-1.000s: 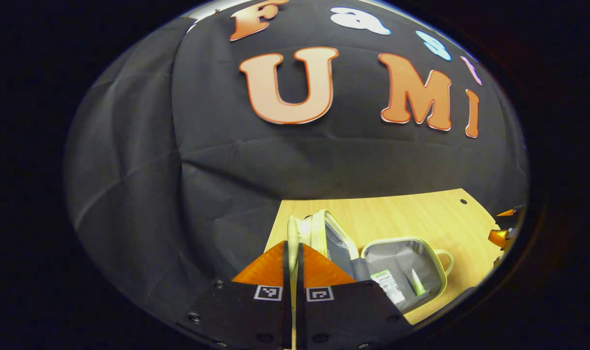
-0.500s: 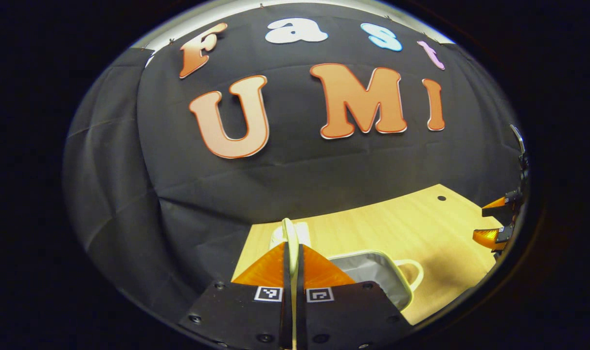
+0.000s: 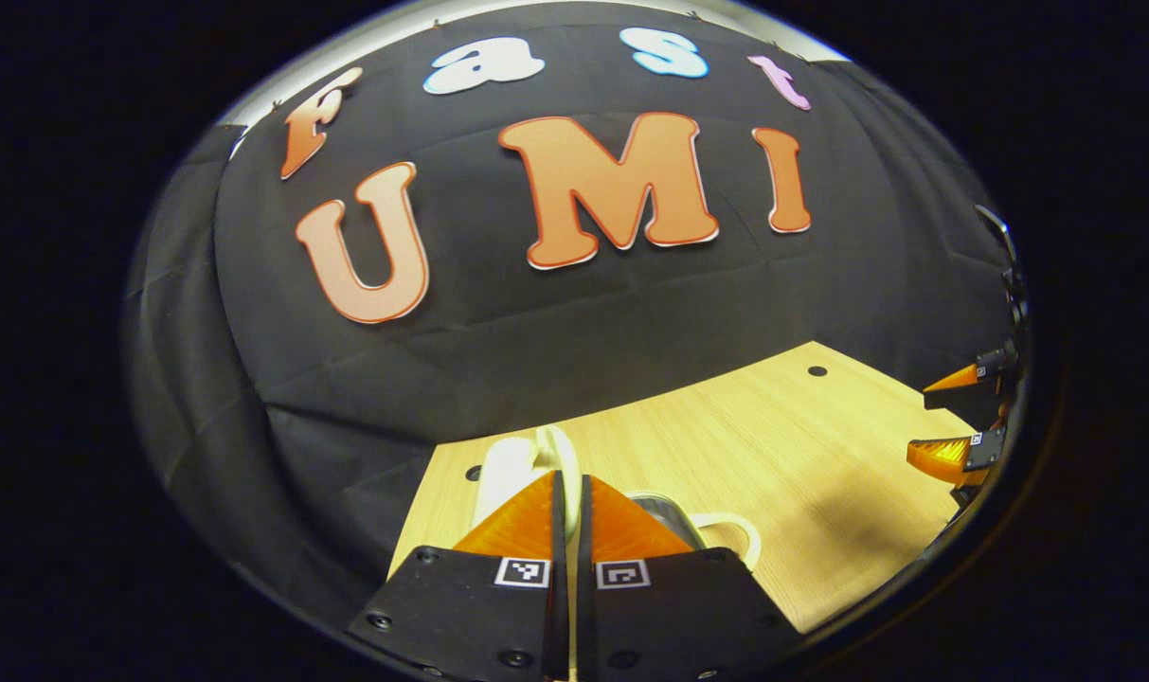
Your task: First open the suitcase, pack the skin care products into it, and then close the suitcase.
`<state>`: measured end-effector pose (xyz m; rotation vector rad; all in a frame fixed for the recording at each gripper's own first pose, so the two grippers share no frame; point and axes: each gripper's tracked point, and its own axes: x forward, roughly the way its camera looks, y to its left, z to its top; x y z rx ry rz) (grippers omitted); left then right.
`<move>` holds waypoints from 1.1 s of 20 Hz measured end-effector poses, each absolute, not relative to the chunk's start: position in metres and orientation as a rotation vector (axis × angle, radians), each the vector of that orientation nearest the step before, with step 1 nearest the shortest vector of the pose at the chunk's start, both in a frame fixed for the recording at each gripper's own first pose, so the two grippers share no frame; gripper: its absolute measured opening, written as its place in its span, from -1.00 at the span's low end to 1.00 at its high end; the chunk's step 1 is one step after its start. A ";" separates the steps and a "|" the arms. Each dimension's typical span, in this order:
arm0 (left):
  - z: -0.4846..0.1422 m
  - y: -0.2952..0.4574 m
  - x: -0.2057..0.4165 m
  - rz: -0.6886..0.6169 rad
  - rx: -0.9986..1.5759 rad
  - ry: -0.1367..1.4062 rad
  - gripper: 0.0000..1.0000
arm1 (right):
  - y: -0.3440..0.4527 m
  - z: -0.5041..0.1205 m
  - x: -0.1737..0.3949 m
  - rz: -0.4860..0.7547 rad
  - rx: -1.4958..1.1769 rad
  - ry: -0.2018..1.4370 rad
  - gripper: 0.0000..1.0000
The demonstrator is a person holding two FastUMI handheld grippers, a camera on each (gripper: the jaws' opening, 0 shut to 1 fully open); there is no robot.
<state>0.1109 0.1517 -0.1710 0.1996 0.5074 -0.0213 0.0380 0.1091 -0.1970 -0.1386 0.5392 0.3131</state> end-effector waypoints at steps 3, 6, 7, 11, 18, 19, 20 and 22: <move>-0.190 0.118 0.115 -0.054 0.198 0.535 -0.93 | 0.092 -0.199 0.033 0.296 -0.133 0.533 0.87; -0.209 0.092 0.116 -0.069 0.265 0.563 -0.94 | 0.079 -0.197 0.032 0.282 -0.118 0.526 0.87; -0.219 0.084 0.115 -0.076 0.279 0.579 -0.93 | 0.075 -0.198 0.032 0.278 -0.116 0.524 0.87; -0.246 0.057 0.113 -0.101 0.260 0.622 -0.92 | 0.065 -0.199 0.032 0.284 -0.119 0.519 0.87; -0.241 0.009 0.110 -0.151 0.284 0.586 -0.65 | 0.063 -0.182 0.044 0.301 -0.108 0.473 0.87; -0.234 0.004 0.110 -0.157 0.284 0.571 -0.66 | 0.062 -0.176 0.046 0.297 -0.104 0.458 0.87; -0.229 -0.002 0.113 -0.162 0.267 0.557 -0.63 | 0.061 -0.171 0.049 0.295 -0.102 0.440 0.86; -0.216 -0.011 0.116 -0.152 0.217 0.529 -0.32 | 0.056 -0.158 0.057 0.276 -0.116 0.394 0.86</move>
